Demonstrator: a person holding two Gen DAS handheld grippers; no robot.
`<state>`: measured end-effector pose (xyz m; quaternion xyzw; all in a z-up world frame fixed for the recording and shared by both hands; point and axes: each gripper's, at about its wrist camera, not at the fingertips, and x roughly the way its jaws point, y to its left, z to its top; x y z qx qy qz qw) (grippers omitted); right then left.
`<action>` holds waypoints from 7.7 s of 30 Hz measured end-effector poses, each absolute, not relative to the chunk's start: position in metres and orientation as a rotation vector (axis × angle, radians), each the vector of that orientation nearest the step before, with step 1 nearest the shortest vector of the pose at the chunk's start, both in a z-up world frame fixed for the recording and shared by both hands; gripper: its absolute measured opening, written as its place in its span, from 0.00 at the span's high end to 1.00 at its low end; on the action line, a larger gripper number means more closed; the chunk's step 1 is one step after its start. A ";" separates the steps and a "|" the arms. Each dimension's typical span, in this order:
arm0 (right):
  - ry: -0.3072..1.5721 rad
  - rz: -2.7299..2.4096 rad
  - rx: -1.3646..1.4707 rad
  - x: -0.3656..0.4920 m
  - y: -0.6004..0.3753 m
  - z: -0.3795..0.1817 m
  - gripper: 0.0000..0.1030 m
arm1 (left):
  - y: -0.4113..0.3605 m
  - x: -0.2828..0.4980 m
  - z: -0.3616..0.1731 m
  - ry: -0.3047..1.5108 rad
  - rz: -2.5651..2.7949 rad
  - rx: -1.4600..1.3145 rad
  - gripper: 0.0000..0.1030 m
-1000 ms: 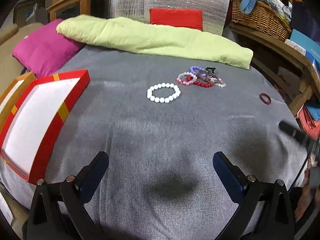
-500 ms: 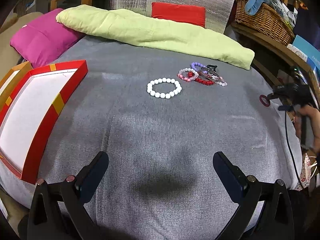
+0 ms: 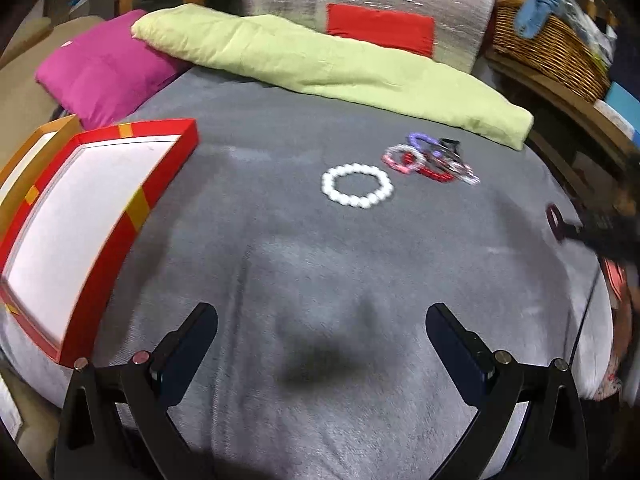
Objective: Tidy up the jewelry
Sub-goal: 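Grasp the dark red bangle with the right tool while the left tool grasps the white pearl bracelet, then carry both bracelets into the red-rimmed tray and open both tools to release, then lift both open tools away from the tray back toward the bracelets, then grasp the silver metal bangle from the bracelet pile with the right tool, then grasp the pink-and-clear bead bracelet with the left tool while the right tool holds the silver bangle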
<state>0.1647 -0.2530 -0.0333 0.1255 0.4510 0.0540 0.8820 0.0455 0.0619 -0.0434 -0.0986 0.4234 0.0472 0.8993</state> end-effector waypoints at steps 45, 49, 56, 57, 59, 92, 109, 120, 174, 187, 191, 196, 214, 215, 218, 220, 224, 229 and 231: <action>0.825 0.544 -0.047 0.080 -0.043 0.005 0.96 | 0.259 0.033 0.063 0.779 0.264 -0.273 0.91; 0.810 0.668 -0.090 0.075 0.028 0.024 0.96 | 0.293 0.025 0.063 0.776 0.303 -0.287 0.91; 0.870 0.794 -0.144 0.081 0.136 0.013 0.96 | 0.331 0.016 0.053 0.779 0.316 -0.333 0.91; 0.882 0.797 -0.153 0.084 0.145 0.009 0.96 | 0.334 0.016 0.052 0.782 0.311 -0.345 0.91; 0.906 0.798 -0.171 0.090 0.164 -0.001 0.96 | 0.340 0.016 0.050 0.782 0.293 -0.362 0.91; 0.997 0.707 -0.345 0.132 0.240 -0.050 0.96 | 0.386 0.043 -0.029 0.913 0.418 -0.349 0.91; 0.952 0.665 -0.372 0.127 0.236 -0.041 0.50 | 0.388 0.040 -0.028 0.931 0.485 -0.329 0.83; 0.856 0.635 -0.326 0.106 0.185 -0.014 0.26 | 0.360 0.018 0.006 0.834 0.502 -0.282 0.37; 1.004 0.168 0.156 0.239 -0.150 -0.022 0.48 | 0.093 0.070 -0.040 0.921 0.020 -0.173 0.31; 1.126 0.151 0.219 0.299 -0.135 -0.046 0.70 | 0.096 0.072 -0.040 0.919 -0.007 -0.215 0.31; 1.101 0.124 0.218 0.300 -0.137 -0.040 0.73 | 0.097 0.072 -0.040 0.920 -0.010 -0.223 0.31; 1.100 0.149 0.179 0.293 -0.123 -0.035 0.73 | 0.096 0.072 -0.038 0.916 -0.008 -0.219 0.31; 1.034 0.232 0.299 0.254 -0.160 -0.020 0.93 | 0.091 0.070 -0.038 0.894 0.026 -0.171 0.31; 1.027 0.243 0.319 0.246 -0.167 -0.019 0.93 | 0.090 0.070 -0.038 0.895 0.029 -0.163 0.31; 1.027 0.260 0.373 0.228 -0.186 -0.026 0.93 | 0.087 0.070 -0.038 0.890 0.034 -0.140 0.31; 1.038 0.255 0.415 0.222 -0.199 -0.036 0.93 | 0.085 0.071 -0.039 0.899 0.042 -0.123 0.31; 1.104 0.211 0.375 0.226 -0.212 -0.057 0.93 | 0.082 0.070 -0.041 0.906 0.048 -0.109 0.31; 1.104 0.208 0.332 0.221 -0.216 -0.056 0.90 | 0.080 0.070 -0.040 0.901 0.054 -0.096 0.31; 1.109 0.201 0.307 0.221 -0.211 -0.055 0.90 | 0.080 0.068 -0.039 0.896 0.051 -0.093 0.31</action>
